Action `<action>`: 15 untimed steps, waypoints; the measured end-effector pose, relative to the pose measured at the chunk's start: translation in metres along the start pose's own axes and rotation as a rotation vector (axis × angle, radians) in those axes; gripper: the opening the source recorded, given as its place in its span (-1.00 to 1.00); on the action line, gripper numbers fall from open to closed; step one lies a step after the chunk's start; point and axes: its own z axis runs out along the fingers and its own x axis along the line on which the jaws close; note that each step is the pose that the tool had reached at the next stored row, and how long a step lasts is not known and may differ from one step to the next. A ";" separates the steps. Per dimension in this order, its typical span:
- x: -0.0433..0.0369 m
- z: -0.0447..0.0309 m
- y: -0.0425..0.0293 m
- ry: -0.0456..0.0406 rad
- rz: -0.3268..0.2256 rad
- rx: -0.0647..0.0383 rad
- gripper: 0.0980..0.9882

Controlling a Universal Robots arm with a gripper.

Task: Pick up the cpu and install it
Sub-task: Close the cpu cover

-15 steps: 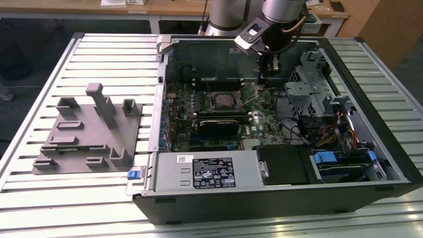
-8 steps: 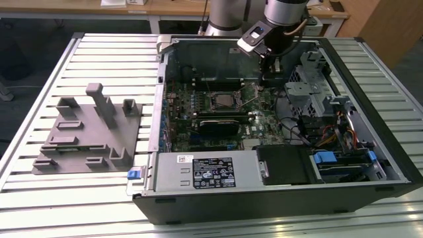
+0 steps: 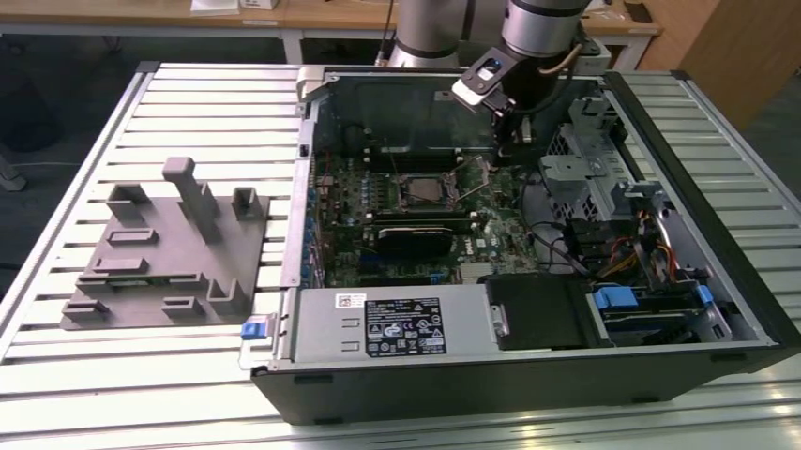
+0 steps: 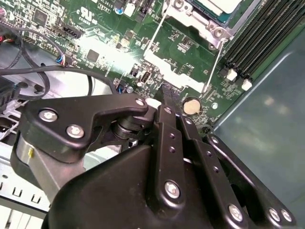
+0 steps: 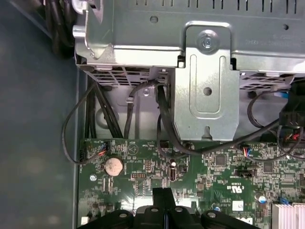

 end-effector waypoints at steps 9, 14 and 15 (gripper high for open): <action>0.0017 0.0120 0.0021 -0.0030 0.000 0.000 -0.98; 0.0029 0.0119 -0.0020 -0.0035 0.000 0.000 -0.98; 0.0030 0.0116 -0.0026 -0.0035 0.000 0.000 -0.98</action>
